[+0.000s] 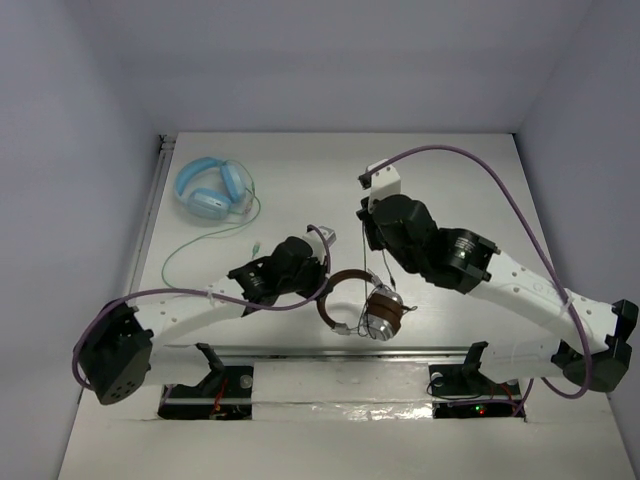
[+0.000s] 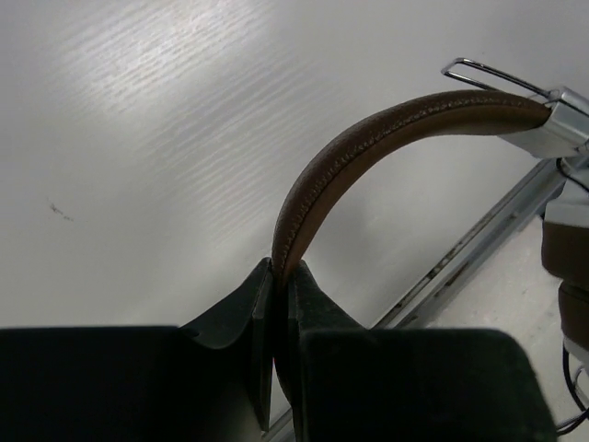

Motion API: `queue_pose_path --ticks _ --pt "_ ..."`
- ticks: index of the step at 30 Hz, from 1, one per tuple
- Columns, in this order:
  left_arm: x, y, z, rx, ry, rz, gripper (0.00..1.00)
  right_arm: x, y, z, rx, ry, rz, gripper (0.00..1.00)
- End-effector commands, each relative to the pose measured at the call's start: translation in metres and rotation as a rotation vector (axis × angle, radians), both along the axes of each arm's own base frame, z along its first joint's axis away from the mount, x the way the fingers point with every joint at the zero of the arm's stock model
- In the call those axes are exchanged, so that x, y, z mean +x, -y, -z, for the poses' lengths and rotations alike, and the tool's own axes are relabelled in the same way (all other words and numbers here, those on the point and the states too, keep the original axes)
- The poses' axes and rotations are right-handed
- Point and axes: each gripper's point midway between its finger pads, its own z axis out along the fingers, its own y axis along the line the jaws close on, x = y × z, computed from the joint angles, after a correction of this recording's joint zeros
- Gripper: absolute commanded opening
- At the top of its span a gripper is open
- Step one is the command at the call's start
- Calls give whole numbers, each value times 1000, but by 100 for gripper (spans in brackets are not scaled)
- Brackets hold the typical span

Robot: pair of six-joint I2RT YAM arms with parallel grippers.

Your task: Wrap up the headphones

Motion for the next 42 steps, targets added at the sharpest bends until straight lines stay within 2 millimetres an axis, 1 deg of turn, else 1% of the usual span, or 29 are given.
queue_pose_path --ticks 1,2,3,5,6,8,9,12,17,19,22,23,24,26,27,28,29,30,31,33,34,35,36,37,38,39,40,41,42 --pt "0 11 0 24 11 20 0 -8 -12 -51 103 28 -100 0" --pt "-1 13 -3 8 15 32 0 -10 -18 -53 108 10 -123 0" --pt "-1 15 -8 -15 28 37 0 -7 -19 -39 69 -18 -106 0" --pt "-2 17 -17 -44 50 49 0 2 -8 -31 24 0 -23 0" --pt "-5 17 -24 -67 61 63 0 4 -6 -20 -5 -8 -6 0" --pt "-11 21 -39 -131 81 98 0 8 1 -16 -6 -6 26 0" --pt "-14 21 -42 -149 84 110 0 10 3 -12 0 -5 36 0" --pt "-23 25 -61 -221 109 155 0 10 8 -13 34 0 40 0" --pt "-34 26 -93 -327 160 205 0 12 24 2 45 -12 101 0" --pt "-36 23 -105 -363 184 202 0 11 26 5 60 -13 111 0" --pt "-32 13 -120 -407 210 159 0 8 37 8 103 -14 149 0" --pt "-28 9 -124 -417 219 135 0 8 40 14 117 -29 166 0" --pt "-31 6 -132 -440 233 138 0 5 44 15 125 -33 173 0" --pt "-22 -3 -139 -455 245 91 0 2 46 22 150 -46 189 0" --pt "-21 -7 -149 -476 264 84 0 1 46 28 163 -53 188 0" --pt "-19 -10 -153 -483 271 71 0 -2 47 25 194 -49 182 0" --pt "-14 -14 -158 -489 280 50 0 -6 42 27 227 -61 157 0" --pt "-15 -14 -166 -504 293 50 0 -6 38 24 262 -56 139 0" --pt "-10 -17 -170 -509 305 31 0 -11 35 29 280 -74 116 0" --pt "-9 -18 -180 -530 321 22 0 -13 28 30 313 -81 89 0" --pt "-6 -19 -186 -544 336 12 0 -14 24 39 313 -93 69 0" --pt "-4 -20 -190 -552 345 3 0 -20 17 39 339 -102 13 0" --pt "-4 -19 -198 -566 356 6 0 -21 10 33 386 -83 -20 0" --pt "-3 -18 -203 -577 367 7 0 -23 5 33 407 -83 -51 0" --pt "-2 -18 -208 -584 371 0 0 -32 -4 39 422 -105 -120 2" --pt "-2 -16 -214 -599 376 4 0 -33 -12 33 468 -86 -152 4" --pt "-1 -15 -222 -620 392 9 0 -35 -16 33 487 -87 -182 8" --pt "0 -15 -228 -631 399 5 0 -39 -21 43 487 -98 -211 9" --pt "1 -14 -230 -639 401 2 0 -44 -30 35 532 -85 -270 11"
